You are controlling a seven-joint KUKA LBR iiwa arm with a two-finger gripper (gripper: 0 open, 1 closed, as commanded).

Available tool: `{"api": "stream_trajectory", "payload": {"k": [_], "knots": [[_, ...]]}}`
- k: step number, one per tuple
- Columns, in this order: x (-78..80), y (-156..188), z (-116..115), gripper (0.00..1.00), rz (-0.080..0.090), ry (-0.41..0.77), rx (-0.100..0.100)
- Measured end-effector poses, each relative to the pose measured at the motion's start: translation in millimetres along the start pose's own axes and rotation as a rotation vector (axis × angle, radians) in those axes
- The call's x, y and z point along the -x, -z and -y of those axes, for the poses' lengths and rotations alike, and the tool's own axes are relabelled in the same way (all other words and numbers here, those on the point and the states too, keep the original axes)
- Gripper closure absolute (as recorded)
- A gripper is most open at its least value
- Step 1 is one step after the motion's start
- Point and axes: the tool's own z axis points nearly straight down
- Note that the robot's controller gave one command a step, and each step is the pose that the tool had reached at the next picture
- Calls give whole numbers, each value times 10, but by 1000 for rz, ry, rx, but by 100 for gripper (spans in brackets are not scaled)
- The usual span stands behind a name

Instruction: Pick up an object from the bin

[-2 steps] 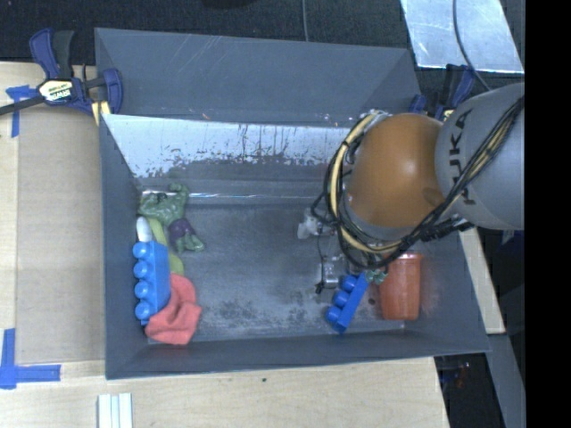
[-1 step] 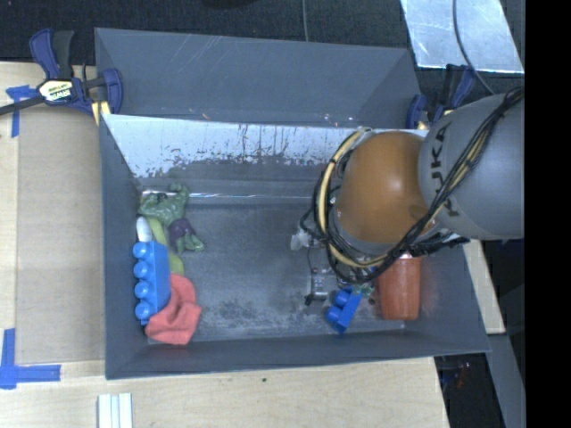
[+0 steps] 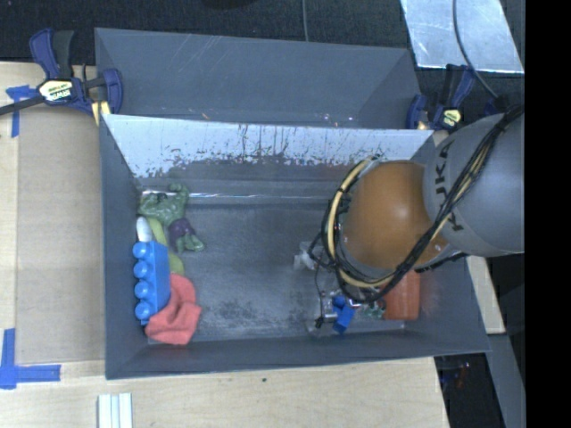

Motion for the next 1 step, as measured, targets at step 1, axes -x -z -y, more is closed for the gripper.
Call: {"api": "stream_trajectory", "payload": {"k": [1], "knots": [[-43, 183, 125, 0, 8, 68, 1]]}}
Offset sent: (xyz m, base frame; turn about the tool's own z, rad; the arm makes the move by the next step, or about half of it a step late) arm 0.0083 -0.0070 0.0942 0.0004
